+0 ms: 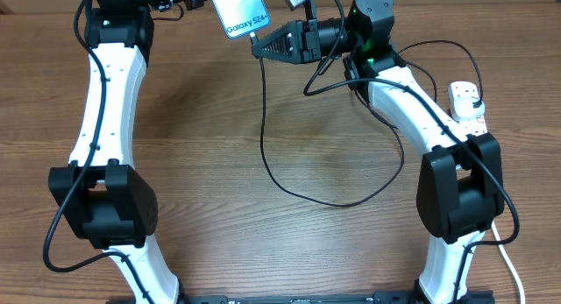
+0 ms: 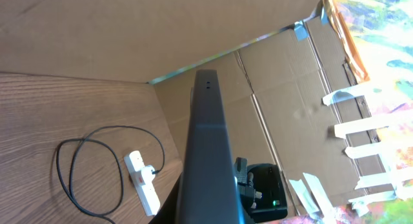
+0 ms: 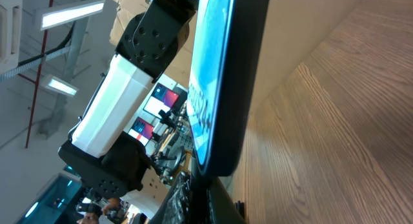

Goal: Plug charger to phone and switch on socket

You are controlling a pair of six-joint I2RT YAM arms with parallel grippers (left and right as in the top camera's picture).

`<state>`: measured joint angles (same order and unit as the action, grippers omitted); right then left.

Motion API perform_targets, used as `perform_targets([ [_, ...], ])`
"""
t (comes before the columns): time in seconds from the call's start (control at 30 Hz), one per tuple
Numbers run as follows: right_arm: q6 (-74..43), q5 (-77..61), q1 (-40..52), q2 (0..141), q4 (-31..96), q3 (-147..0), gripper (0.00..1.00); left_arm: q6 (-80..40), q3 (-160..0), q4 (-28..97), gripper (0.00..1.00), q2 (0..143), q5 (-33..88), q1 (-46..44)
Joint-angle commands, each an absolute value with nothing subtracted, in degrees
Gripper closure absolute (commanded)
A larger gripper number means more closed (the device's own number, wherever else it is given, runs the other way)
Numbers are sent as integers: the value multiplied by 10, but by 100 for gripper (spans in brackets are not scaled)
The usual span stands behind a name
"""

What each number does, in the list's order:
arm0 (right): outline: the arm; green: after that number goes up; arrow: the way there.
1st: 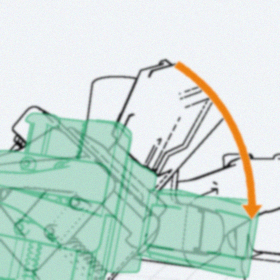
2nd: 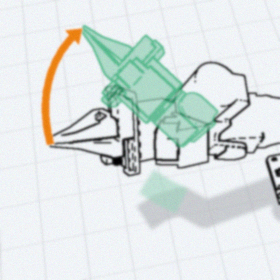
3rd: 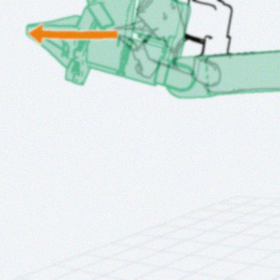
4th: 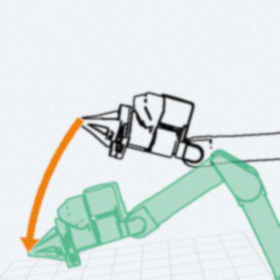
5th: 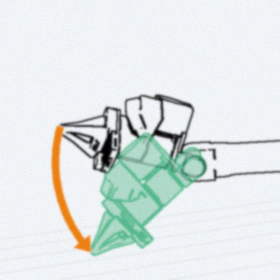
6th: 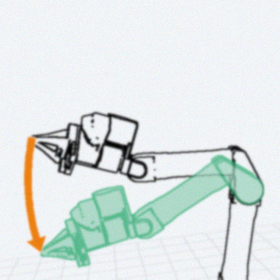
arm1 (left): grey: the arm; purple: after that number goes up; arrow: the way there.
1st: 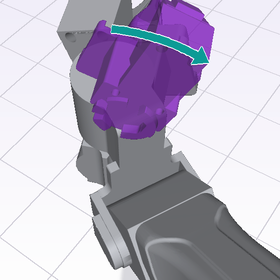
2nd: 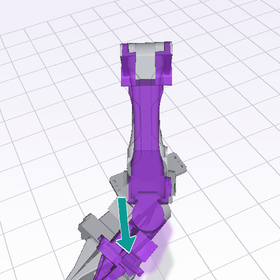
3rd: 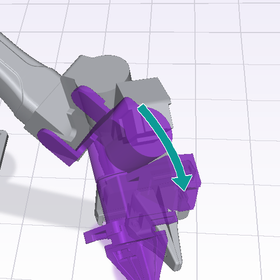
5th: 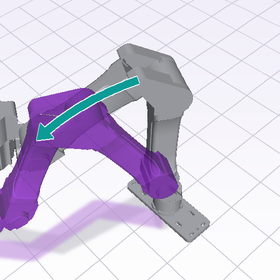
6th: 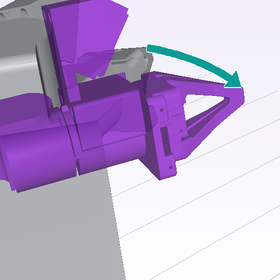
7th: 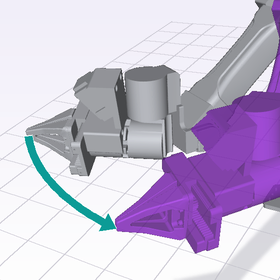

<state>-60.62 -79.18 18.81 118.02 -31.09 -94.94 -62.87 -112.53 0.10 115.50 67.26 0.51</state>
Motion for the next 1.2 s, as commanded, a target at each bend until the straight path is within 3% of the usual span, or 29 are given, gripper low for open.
perform_targets([
  [0.0,-615,-744,186,1156,-319,-961,96,-623,-1135,-3,96,1143,704,3],
  [1.17,-615,-755,187,1156,-319,-961,96,-628,-1135,-3,96,1143,674,-11],
])
